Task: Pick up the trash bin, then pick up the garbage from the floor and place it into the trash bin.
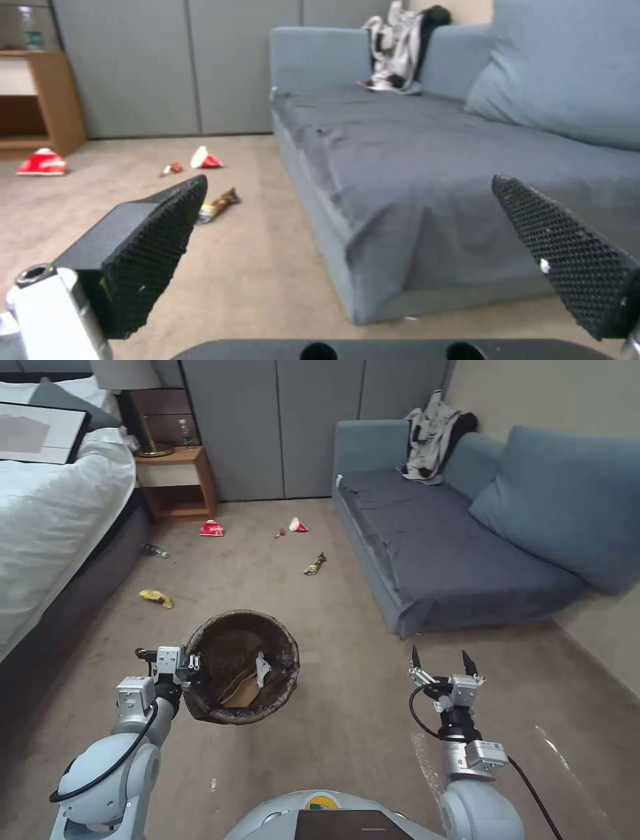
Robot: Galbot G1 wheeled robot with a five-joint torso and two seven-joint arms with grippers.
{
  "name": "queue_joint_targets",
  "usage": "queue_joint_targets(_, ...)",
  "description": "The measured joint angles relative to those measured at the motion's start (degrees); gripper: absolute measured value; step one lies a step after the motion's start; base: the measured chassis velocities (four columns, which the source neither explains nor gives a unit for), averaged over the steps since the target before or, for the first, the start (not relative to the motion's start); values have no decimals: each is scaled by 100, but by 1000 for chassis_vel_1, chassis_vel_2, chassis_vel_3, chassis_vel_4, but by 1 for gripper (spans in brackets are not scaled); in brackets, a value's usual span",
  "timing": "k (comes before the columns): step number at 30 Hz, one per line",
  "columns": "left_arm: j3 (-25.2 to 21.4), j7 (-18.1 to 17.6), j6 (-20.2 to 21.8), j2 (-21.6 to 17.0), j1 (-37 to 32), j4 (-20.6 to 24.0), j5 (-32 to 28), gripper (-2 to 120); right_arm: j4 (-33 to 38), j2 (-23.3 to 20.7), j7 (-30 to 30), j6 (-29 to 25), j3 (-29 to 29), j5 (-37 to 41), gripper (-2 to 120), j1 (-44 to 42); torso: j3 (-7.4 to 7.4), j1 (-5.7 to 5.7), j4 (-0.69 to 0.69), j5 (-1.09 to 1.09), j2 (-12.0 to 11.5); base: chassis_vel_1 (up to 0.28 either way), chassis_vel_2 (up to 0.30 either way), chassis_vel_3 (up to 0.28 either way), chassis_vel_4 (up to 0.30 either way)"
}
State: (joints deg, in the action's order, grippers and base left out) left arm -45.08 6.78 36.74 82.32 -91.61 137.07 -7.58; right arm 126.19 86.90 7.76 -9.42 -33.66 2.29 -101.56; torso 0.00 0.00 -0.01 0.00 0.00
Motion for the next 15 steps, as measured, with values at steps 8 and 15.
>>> queue_joint_targets(8,0,-5,-100,7,2,-31,33,3,8,-18,14,23,-27,30,100,32,0,0,4,0,0,85,84,80,75)
queue_joint_targets(15,7,2,-124,4,18,-51,46,3,14,-15,14,90,-73,69,100,90,0,0,-2,0,0,3,7,7,2)
